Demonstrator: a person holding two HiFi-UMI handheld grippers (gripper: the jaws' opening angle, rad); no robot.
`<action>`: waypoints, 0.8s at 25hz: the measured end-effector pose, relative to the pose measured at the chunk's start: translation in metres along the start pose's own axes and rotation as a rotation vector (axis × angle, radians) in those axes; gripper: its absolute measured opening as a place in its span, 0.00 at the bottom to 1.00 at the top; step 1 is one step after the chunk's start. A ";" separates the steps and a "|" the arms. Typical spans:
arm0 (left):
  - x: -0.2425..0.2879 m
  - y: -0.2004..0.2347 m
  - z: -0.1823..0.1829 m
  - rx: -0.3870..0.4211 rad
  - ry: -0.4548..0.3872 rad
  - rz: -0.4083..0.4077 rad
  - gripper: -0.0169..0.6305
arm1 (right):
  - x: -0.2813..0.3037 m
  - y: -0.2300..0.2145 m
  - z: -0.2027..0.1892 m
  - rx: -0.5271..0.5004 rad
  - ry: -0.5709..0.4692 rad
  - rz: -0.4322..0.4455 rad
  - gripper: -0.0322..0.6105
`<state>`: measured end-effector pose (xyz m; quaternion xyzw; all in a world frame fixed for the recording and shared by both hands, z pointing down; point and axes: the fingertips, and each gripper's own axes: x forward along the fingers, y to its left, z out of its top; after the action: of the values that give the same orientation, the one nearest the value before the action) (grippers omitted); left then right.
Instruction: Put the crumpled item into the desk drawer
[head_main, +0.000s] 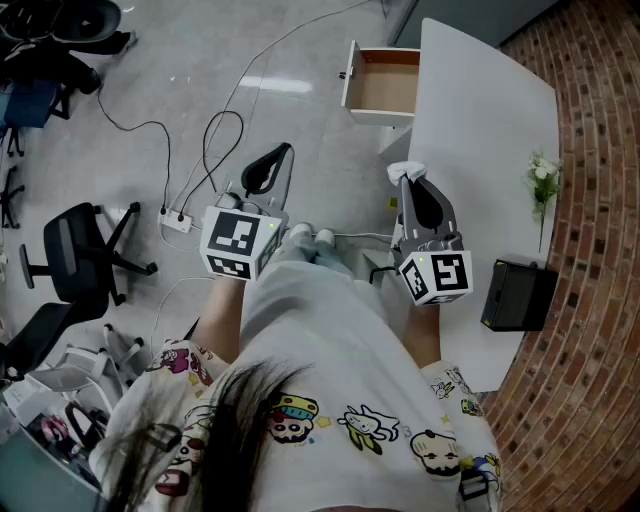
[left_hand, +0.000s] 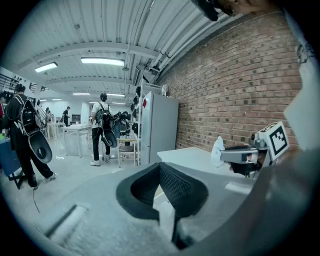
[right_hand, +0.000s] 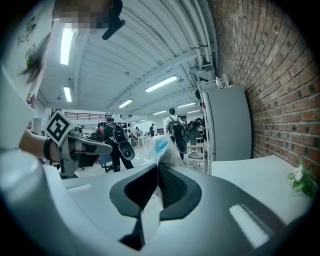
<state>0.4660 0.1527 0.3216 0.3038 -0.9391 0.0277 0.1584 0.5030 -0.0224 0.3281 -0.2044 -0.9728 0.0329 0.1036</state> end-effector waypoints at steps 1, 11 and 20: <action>0.000 -0.001 0.001 0.006 -0.001 0.003 0.02 | -0.002 -0.001 0.001 0.009 -0.010 -0.001 0.07; 0.000 0.007 0.010 0.011 -0.010 0.052 0.02 | 0.008 -0.003 0.002 0.050 -0.025 0.035 0.07; 0.038 0.078 0.032 0.013 -0.060 0.068 0.02 | 0.089 -0.001 0.017 0.031 -0.017 0.053 0.08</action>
<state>0.3826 0.1904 0.3063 0.2732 -0.9530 0.0302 0.1272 0.4188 0.0123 0.3284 -0.2280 -0.9673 0.0527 0.0975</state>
